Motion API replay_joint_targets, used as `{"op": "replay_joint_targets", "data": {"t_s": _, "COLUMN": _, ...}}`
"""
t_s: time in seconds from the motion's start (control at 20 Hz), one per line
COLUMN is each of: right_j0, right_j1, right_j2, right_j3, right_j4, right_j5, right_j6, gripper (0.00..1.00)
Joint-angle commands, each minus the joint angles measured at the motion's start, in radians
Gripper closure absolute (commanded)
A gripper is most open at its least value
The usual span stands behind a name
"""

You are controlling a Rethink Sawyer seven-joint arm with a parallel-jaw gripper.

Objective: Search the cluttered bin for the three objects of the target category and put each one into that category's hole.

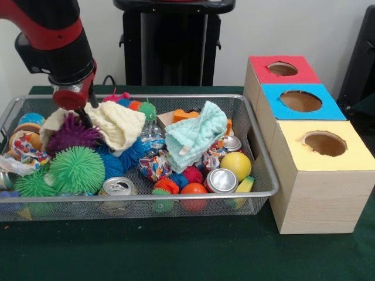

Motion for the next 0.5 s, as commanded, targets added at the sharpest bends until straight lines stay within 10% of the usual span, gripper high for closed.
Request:
{"op": "replay_joint_targets", "data": {"t_s": 0.05, "right_j0": 0.027, "right_j1": 0.056, "right_j2": -0.069, "right_j3": 0.053, "right_j4": 0.016, "right_j5": -0.100, "right_j6": 0.321, "gripper": 0.00}}
{"op": "replay_joint_targets", "data": {"t_s": 0.5, "right_j0": 0.019, "right_j1": 0.099, "right_j2": -0.103, "right_j3": 0.073, "right_j4": 0.001, "right_j5": -0.198, "right_j6": 0.308, "gripper": 0.00}}
